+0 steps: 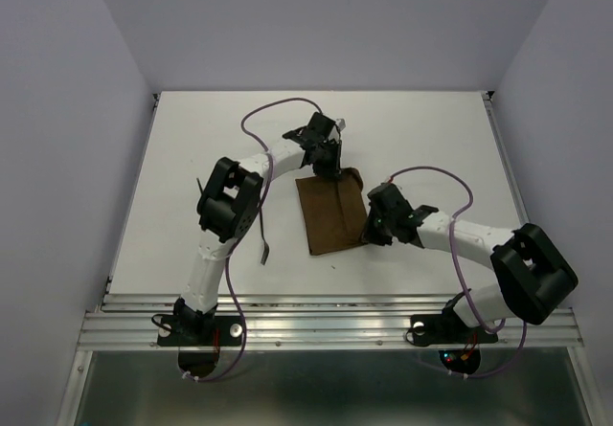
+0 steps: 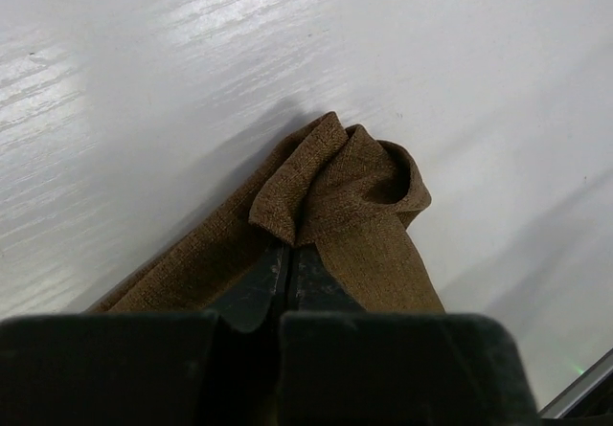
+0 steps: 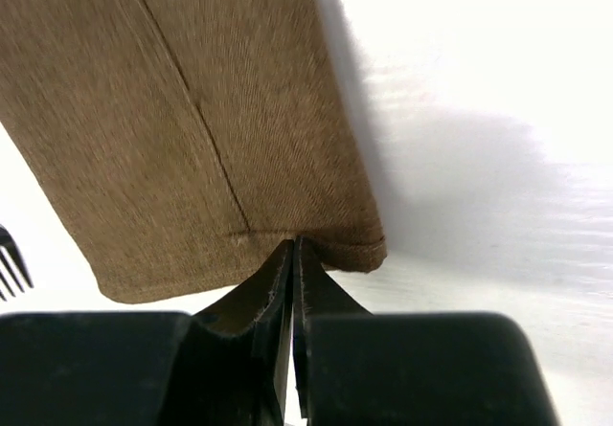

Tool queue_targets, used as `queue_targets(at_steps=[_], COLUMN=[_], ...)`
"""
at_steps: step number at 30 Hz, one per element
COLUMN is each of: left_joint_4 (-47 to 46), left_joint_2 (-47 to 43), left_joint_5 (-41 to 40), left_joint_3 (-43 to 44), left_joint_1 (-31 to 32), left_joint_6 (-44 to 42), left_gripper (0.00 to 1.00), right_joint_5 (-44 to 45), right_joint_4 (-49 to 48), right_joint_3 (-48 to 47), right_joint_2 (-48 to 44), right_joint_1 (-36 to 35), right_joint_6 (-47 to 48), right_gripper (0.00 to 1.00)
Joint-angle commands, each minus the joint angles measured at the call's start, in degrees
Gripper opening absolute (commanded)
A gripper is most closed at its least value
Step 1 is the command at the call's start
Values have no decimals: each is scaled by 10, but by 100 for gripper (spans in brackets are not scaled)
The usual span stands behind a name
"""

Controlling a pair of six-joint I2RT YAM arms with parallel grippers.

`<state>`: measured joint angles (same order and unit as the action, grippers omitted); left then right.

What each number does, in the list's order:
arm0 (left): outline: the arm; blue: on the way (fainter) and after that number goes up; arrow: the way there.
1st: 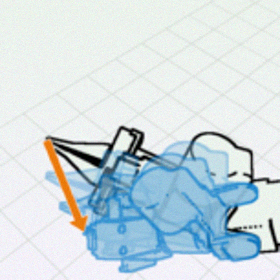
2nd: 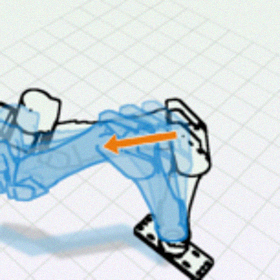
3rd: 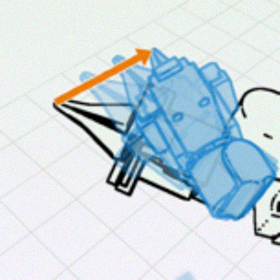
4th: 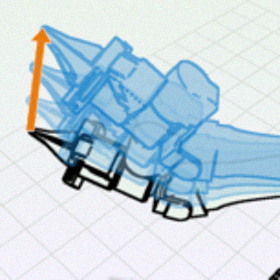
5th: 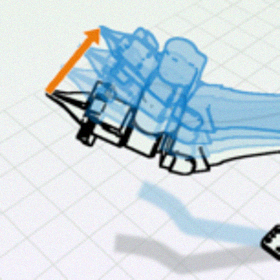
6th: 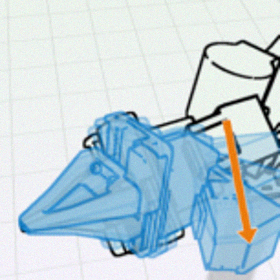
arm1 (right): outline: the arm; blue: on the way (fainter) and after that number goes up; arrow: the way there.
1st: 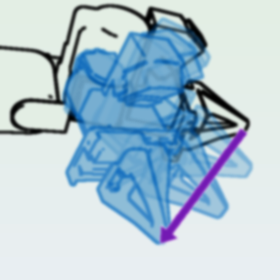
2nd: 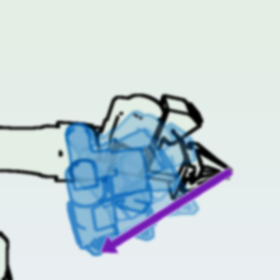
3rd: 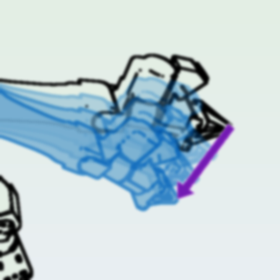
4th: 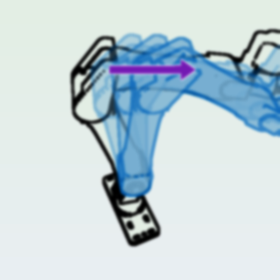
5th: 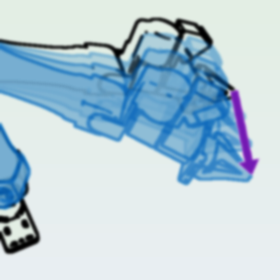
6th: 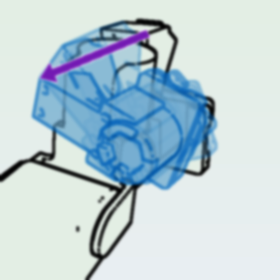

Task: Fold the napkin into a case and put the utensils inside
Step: Smooth out the 2/3-rectangle-folded napkin at the center of the board.

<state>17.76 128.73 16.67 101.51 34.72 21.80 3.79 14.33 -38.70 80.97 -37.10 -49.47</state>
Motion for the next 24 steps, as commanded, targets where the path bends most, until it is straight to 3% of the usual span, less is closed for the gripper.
queue_targets(at_steps=[1,5,7,16,24], left_joint_4=[-40,-45,-46,-41,-35], left_joint_2=[-10,-3,2,0,0], left_joint_5=[44,61,65,68,74], left_joint_3=[-22,-23,-25,-32,-32], left_joint_1=[-11,-10,-11,-11,-13], left_joint_6=[-15,-18,-19,-27,-34], left_gripper=[0,0,0,0,0], right_joint_5=[6,-7,-32,-80,-78], right_joint_4=[33,26,13,-8,-6], right_joint_3=[-48,-106,-135,-291,-359], right_joint_2=[-6,9,48,216,292], right_joint_1=[50,94,154,192,192], right_joint_6=[38,66,74,89,85], right_gripper=[8,16,21,18,13])
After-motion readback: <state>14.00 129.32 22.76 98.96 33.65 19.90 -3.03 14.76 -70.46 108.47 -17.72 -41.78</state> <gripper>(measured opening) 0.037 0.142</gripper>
